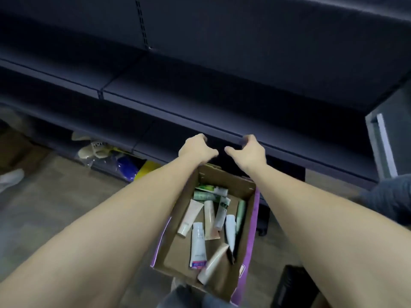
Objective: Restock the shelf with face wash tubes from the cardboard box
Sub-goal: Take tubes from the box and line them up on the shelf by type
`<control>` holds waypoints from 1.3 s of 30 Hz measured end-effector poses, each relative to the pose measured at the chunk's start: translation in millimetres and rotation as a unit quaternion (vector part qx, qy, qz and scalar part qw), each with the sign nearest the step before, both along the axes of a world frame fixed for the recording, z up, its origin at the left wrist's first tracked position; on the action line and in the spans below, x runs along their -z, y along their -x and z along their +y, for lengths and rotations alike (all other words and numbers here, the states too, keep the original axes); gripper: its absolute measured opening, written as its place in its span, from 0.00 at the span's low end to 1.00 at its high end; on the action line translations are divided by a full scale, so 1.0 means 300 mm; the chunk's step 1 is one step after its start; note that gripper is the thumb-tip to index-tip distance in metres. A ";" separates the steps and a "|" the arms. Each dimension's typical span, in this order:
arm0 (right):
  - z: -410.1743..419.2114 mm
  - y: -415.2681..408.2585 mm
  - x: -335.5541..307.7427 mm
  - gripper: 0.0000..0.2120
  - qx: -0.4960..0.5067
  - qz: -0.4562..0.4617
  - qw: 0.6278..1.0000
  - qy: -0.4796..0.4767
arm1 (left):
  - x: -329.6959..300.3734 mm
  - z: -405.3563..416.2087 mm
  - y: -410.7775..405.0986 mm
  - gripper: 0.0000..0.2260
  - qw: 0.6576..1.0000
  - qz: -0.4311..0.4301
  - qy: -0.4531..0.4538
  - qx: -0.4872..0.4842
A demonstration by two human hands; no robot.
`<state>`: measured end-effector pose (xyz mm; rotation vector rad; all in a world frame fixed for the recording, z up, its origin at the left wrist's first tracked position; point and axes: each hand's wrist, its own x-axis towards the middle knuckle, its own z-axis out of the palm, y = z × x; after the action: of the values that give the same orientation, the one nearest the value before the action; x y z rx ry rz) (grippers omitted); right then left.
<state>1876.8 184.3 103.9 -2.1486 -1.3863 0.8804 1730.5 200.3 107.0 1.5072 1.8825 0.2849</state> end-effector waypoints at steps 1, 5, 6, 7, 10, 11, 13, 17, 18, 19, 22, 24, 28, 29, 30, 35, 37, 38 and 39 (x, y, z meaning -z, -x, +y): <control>-0.008 -0.002 0.044 0.34 -0.001 0.000 1.000 0.014 | 0.041 -0.007 -0.005 0.27 1.000 0.003 0.014 -0.002; -0.047 -0.013 0.220 0.34 -0.010 0.004 0.998 0.066 | 0.212 -0.041 -0.027 0.24 0.998 0.014 0.055 -0.014; -0.056 -0.016 0.252 0.34 -0.011 0.005 0.997 0.075 | 0.248 -0.049 -0.031 0.23 0.998 0.013 0.059 -0.016; -0.064 -0.017 0.290 0.34 -0.013 0.006 0.996 0.087 | 0.287 -0.057 -0.035 0.24 0.998 0.011 0.066 -0.016; -0.083 -0.022 0.396 0.33 -0.022 0.001 0.993 0.120 | 0.400 -0.077 -0.045 0.26 0.996 0.004 0.092 -0.017; -0.092 -0.025 0.426 0.32 -0.024 0.004 0.992 0.126 | 0.429 -0.087 -0.047 0.25 0.995 0.002 0.100 -0.018; -0.107 -0.027 0.495 0.33 -0.024 0.011 0.990 0.142 | 0.500 -0.100 -0.047 0.23 0.993 0.004 0.116 -0.018; -0.147 -0.037 0.608 0.30 -0.026 0.010 0.984 0.176 | 0.617 -0.121 -0.036 0.21 0.987 0.012 0.157 -0.020; -0.152 -0.040 0.633 0.29 -0.027 0.011 0.982 0.186 | 0.641 -0.121 -0.035 0.21 0.986 0.014 0.165 -0.020; -0.157 -0.044 0.658 0.29 -0.029 0.011 0.980 0.196 | 0.664 -0.122 -0.034 0.21 0.985 0.015 0.172 -0.020; -0.163 -0.059 0.732 0.29 -0.028 0.006 0.973 0.230 | 0.729 -0.124 -0.031 0.20 0.982 0.014 0.184 -0.031; -0.162 -0.065 0.789 0.30 -0.023 0.003 0.967 0.254 | 0.778 -0.124 -0.034 0.20 0.981 0.016 0.190 -0.035; -0.174 -0.061 0.902 0.27 -0.022 -0.003 0.957 0.290 | 0.898 -0.131 -0.046 0.18 0.979 0.011 0.201 -0.025; -0.176 -0.058 0.933 0.27 -0.022 -0.004 0.955 0.296 | 0.928 -0.132 -0.053 0.17 0.979 0.013 0.203 -0.017; -0.179 -0.055 0.965 0.27 -0.025 -0.003 0.953 0.302 | 0.960 -0.135 -0.061 0.18 0.978 0.016 0.207 -0.011; -0.167 -0.026 1.102 0.28 -0.033 -0.057 0.954 0.293 | 1.126 -0.136 -0.110 0.24 0.974 0.019 0.225 -0.025; -0.155 -0.017 1.134 0.29 -0.037 -0.105 0.952 0.284 | 1.175 -0.131 -0.139 0.27 0.972 0.030 0.224 -0.060; -0.149 -0.015 1.150 0.30 -0.041 -0.124 0.950 0.282 | 1.196 -0.126 -0.154 0.27 0.972 0.043 0.216 -0.077; -0.144 -0.013 1.167 0.30 -0.044 -0.137 0.949 0.282 | 1.214 -0.121 -0.167 0.27 0.973 0.057 0.205 -0.086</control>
<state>1880.6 141.2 -246.2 -2.7394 -1.5047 1.1576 1780.6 164.1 -257.1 1.1055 2.0153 -0.1142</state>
